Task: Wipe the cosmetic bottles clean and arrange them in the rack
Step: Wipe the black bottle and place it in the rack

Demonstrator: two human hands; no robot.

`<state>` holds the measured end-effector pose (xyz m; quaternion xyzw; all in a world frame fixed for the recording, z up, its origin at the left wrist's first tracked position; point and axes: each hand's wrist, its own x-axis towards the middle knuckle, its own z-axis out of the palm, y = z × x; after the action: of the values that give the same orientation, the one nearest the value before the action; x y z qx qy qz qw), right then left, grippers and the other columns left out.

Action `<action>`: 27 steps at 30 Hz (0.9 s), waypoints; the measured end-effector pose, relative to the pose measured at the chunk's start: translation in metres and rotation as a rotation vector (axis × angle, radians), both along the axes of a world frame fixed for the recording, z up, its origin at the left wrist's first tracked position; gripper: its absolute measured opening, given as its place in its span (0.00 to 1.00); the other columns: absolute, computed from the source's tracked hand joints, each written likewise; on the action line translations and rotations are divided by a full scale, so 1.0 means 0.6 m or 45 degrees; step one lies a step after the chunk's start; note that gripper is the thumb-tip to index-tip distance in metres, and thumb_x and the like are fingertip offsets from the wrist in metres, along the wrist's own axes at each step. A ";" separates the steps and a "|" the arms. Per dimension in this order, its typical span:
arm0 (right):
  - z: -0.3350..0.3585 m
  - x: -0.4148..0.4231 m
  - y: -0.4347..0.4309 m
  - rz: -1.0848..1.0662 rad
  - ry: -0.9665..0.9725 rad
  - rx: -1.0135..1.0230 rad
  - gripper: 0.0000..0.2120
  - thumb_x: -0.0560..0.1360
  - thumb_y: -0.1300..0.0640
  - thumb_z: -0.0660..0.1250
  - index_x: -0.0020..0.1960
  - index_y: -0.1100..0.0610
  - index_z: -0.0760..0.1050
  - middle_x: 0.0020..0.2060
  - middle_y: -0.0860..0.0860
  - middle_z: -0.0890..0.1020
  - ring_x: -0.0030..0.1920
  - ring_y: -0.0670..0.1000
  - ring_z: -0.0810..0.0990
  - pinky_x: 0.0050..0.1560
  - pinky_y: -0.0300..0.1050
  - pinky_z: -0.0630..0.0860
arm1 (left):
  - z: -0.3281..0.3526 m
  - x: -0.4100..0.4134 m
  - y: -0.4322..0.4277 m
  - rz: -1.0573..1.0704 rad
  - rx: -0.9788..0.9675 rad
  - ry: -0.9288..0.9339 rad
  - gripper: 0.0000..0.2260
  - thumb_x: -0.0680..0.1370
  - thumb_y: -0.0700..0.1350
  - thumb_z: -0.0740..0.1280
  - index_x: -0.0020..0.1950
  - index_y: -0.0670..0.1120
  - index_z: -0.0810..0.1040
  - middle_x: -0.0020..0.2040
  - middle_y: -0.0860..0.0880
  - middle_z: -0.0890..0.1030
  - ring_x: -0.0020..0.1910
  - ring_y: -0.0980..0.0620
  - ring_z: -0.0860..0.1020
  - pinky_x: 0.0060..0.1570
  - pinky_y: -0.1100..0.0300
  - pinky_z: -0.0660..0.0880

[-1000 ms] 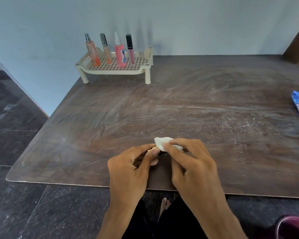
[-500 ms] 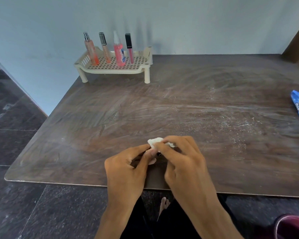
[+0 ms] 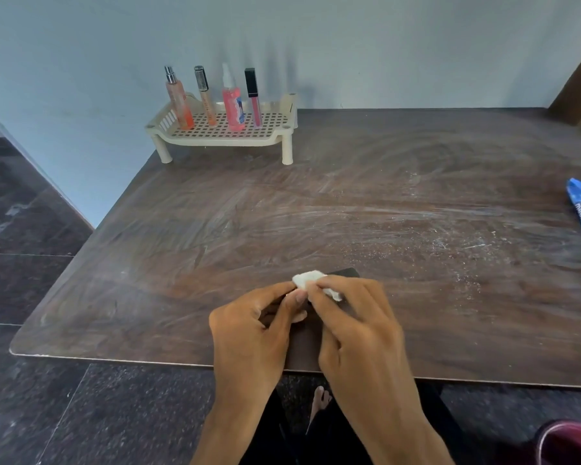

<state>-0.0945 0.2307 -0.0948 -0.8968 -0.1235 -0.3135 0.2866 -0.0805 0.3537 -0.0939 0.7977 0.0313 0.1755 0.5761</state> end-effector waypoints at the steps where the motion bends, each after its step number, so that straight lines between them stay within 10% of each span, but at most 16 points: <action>1: -0.002 0.001 0.000 0.011 0.001 0.010 0.14 0.74 0.68 0.64 0.56 0.61 0.83 0.52 0.52 0.82 0.51 0.52 0.78 0.54 0.35 0.73 | -0.001 0.001 0.001 -0.010 -0.013 0.016 0.06 0.73 0.43 0.75 0.45 0.54 0.86 0.36 0.61 0.85 0.35 0.64 0.84 0.39 0.74 0.77; 11: -0.006 0.034 -0.062 -0.249 0.268 0.181 0.14 0.73 0.70 0.69 0.54 0.58 0.84 0.45 0.48 0.83 0.46 0.48 0.80 0.50 0.22 0.67 | 0.002 0.002 0.001 -0.032 -0.111 0.089 0.05 0.73 0.48 0.73 0.47 0.49 0.86 0.38 0.58 0.86 0.35 0.59 0.85 0.41 0.66 0.81; 27: 0.002 0.025 -0.038 -0.172 0.261 0.311 0.14 0.78 0.62 0.68 0.62 0.53 0.81 0.44 0.45 0.80 0.40 0.44 0.78 0.40 0.30 0.74 | 0.010 0.006 0.005 -0.018 -0.204 0.110 0.07 0.76 0.50 0.70 0.47 0.50 0.86 0.35 0.52 0.86 0.34 0.54 0.86 0.42 0.58 0.83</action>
<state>-0.0793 0.2077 -0.0934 -0.8890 0.0061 -0.2515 0.3827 -0.0772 0.3568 -0.0880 0.7561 0.0645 0.1336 0.6375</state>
